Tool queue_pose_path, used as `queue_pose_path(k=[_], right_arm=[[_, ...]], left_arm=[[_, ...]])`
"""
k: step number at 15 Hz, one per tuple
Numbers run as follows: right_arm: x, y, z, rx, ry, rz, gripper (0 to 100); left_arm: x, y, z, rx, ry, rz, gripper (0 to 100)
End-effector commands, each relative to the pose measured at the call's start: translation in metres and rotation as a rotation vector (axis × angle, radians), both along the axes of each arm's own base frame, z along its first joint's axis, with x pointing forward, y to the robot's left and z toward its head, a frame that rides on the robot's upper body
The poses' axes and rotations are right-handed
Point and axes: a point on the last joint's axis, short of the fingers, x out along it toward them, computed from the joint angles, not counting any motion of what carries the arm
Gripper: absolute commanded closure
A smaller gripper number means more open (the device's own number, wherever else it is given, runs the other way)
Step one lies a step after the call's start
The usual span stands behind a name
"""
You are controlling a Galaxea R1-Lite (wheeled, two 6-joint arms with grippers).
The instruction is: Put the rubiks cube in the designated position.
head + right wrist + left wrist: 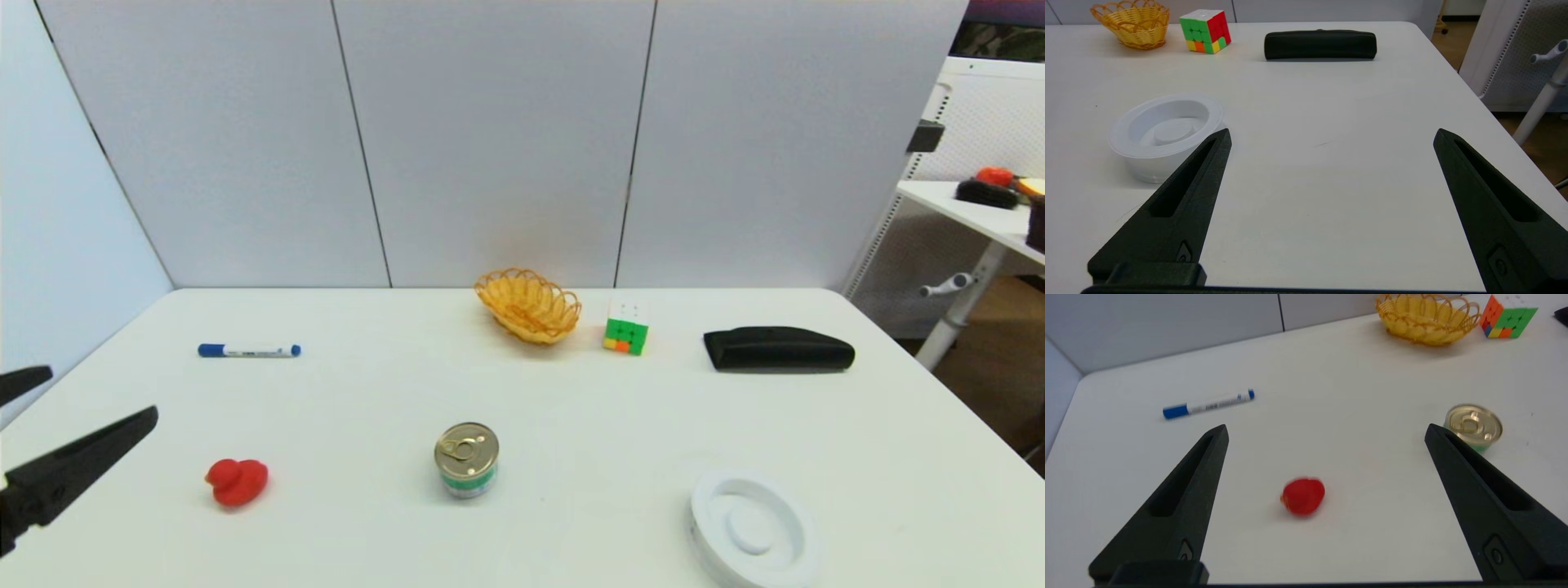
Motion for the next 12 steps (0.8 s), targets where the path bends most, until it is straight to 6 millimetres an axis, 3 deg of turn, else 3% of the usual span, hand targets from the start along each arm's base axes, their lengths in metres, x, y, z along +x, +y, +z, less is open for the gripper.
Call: queue_pose_path(k=[1,4,6,12], right_arm=[[0.000,0.000,0.000,0.000,0.002,0.001,0],[0.000,0.000,0.000,0.000,0.002,0.001,0],[0.000,0.000,0.000,0.000,0.002,0.001,0],[0.000,0.000,0.000,0.000,0.002,0.001,0]], left_arm=[[-0.066,0.001,-0.069,-0.011,-0.167,0.039,0],[-0.086,0.001,-0.109,-0.008,-0.266,0.086,0],[-0.089,0.004,-0.125,0.000,-0.287,0.194,0],[-0.088,0.005,-0.134,-0.032,-0.188,0.213,0]])
